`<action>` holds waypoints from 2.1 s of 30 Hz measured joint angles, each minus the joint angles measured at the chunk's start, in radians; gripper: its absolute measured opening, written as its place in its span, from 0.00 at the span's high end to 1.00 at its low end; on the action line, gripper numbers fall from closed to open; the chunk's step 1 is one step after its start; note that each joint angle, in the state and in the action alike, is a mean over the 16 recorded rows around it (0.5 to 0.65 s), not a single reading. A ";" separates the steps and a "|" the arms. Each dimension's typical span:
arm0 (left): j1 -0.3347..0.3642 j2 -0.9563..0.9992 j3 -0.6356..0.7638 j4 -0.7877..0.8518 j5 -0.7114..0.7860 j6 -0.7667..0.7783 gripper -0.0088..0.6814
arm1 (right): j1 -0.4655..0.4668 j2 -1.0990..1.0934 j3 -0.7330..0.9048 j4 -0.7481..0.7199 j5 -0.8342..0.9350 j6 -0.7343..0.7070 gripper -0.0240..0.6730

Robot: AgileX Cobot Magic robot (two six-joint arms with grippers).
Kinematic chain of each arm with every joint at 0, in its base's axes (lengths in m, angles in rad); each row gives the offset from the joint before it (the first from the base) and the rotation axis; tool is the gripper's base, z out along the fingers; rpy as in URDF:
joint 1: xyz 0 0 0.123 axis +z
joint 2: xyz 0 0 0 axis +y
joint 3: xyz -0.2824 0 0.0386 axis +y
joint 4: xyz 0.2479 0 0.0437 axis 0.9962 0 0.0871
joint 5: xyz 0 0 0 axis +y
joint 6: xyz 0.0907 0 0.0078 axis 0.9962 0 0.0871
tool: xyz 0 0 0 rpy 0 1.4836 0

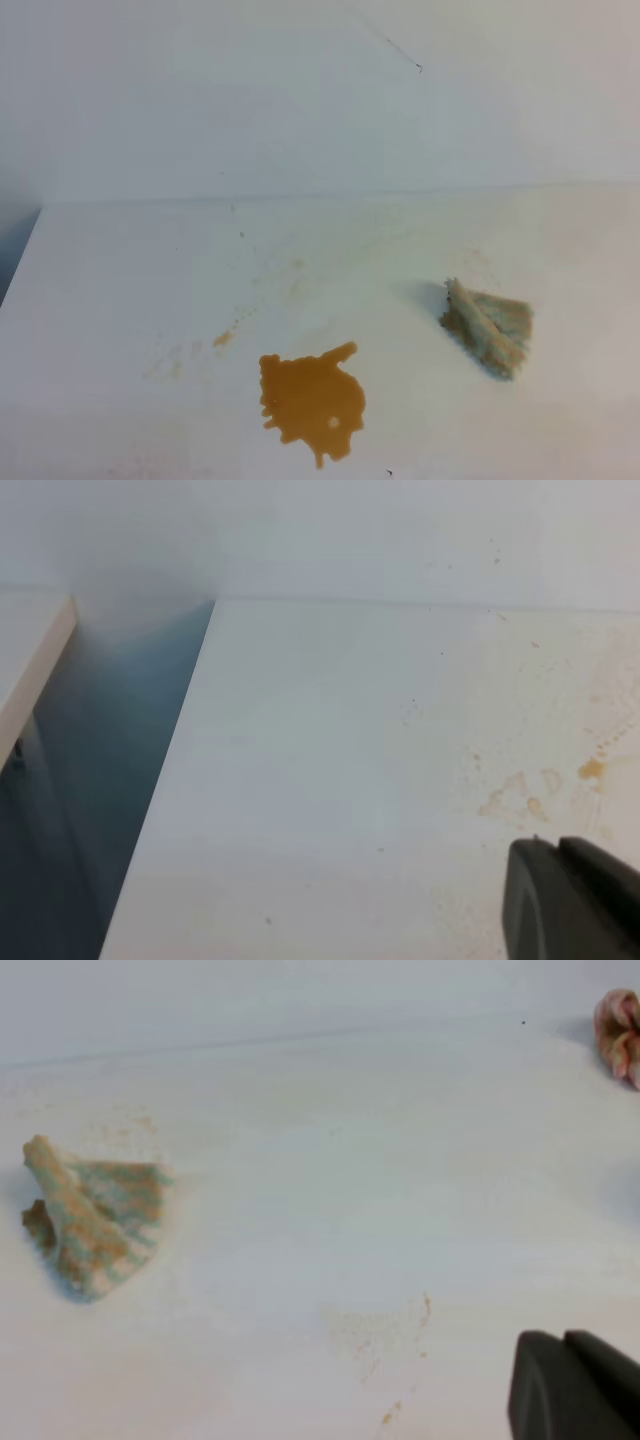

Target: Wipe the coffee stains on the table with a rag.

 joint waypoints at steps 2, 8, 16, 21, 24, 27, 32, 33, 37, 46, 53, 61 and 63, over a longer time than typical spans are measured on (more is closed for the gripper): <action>0.000 0.000 0.000 0.000 0.000 0.000 0.99 | 0.000 0.000 0.000 0.000 0.000 0.000 0.97; 0.000 0.000 0.000 0.000 0.000 0.000 0.99 | 0.000 0.000 0.001 0.000 -0.024 0.000 0.97; 0.000 -0.002 0.002 0.000 -0.001 0.000 0.99 | 0.000 0.000 0.003 0.000 -0.149 0.006 0.97; 0.000 -0.002 0.002 0.000 -0.001 0.000 0.99 | 0.000 0.000 0.004 0.000 -0.292 0.013 0.97; 0.000 -0.002 0.002 0.000 -0.001 0.000 0.99 | 0.000 0.000 0.004 0.000 -0.398 0.024 0.97; 0.000 -0.002 0.002 0.000 -0.001 0.000 0.99 | 0.000 0.000 -0.003 0.000 -0.492 0.039 0.97; 0.000 0.000 0.000 0.000 0.000 0.000 0.99 | 0.000 0.000 -0.050 0.001 -0.583 0.063 0.97; 0.000 0.000 0.000 0.000 0.000 0.000 0.99 | 0.000 0.000 -0.066 0.001 -0.588 0.068 0.97; 0.000 0.000 0.000 0.000 0.000 0.000 0.99 | 0.000 0.011 -0.152 0.006 -0.544 0.089 0.97; 0.000 0.000 0.000 0.000 0.000 0.000 0.99 | 0.000 0.180 -0.422 0.090 -0.158 0.086 0.97; 0.000 0.000 0.000 0.000 0.000 0.000 0.99 | 0.000 0.389 -0.575 0.218 0.071 -0.065 0.97; 0.000 0.000 0.000 0.000 0.000 0.000 0.99 | 0.012 0.508 -0.640 0.428 0.067 -0.354 0.97; 0.000 0.000 0.000 0.000 0.000 0.000 0.99 | 0.021 0.521 -0.644 0.483 0.046 -0.425 0.97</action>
